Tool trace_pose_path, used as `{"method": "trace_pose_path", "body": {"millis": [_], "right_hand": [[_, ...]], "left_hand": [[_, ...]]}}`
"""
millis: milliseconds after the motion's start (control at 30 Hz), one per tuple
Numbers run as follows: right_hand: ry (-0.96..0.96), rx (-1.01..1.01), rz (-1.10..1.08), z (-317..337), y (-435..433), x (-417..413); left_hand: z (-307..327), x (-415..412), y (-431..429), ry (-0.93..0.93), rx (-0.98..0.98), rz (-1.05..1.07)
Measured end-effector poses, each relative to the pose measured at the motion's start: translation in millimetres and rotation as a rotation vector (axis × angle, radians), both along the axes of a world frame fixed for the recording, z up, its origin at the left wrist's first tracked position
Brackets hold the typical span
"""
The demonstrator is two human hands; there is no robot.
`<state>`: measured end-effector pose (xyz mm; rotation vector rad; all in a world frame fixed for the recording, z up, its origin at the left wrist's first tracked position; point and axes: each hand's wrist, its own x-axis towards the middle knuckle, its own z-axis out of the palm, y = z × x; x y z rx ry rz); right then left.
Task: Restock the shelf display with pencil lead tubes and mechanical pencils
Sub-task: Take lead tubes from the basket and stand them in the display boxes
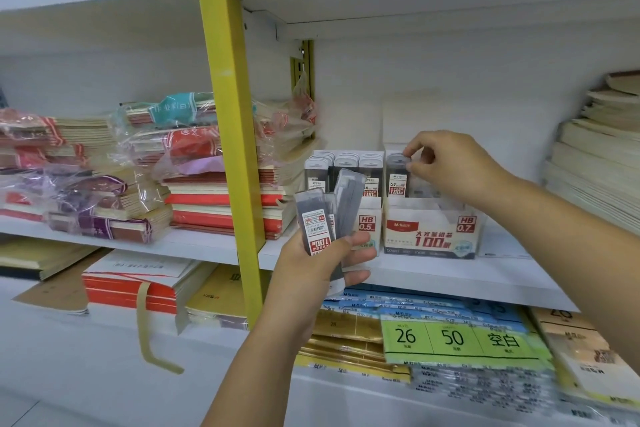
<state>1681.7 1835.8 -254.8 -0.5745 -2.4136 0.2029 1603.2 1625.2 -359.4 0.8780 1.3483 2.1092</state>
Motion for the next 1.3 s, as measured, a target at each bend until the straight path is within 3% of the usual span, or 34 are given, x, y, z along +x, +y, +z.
{"method": "trace_pose_path", "body": {"millis": [100, 200, 300, 533, 833, 1000, 1133, 1300], "right_hand": [[0.108, 0.038, 0.025, -2, -14, 14], [0.271, -0.268, 0.247, -17, -44, 34], [0.286, -0.611, 0.457, -38, -70, 47], [0.397, -0.9, 0.497, -60, -68, 69], [0.381, -0.846, 0.567, -70, -63, 80], [0.304, -0.844, 0.507, -74, -62, 84], [0.124, -0.702, 0.422, -72, -63, 85], [0.064, -0.59, 0.424, -71, -73, 81]], "left_hand": [[0, 2, -1, 0.02, -0.024, -0.037], [0, 6, -2, 0.076, -0.066, -0.092], [-1, 15, 0, 0.112, -0.107, -0.163], [-4, 24, 1, -0.025, -0.1, -0.268], [-3, 18, -5, -0.101, -0.073, -0.068], [-5, 15, -10, 0.011, -0.125, 0.005], [-5, 16, -12, 0.12, -0.158, 0.046], [-3, 16, -9, 0.205, -0.165, 0.012]]}}
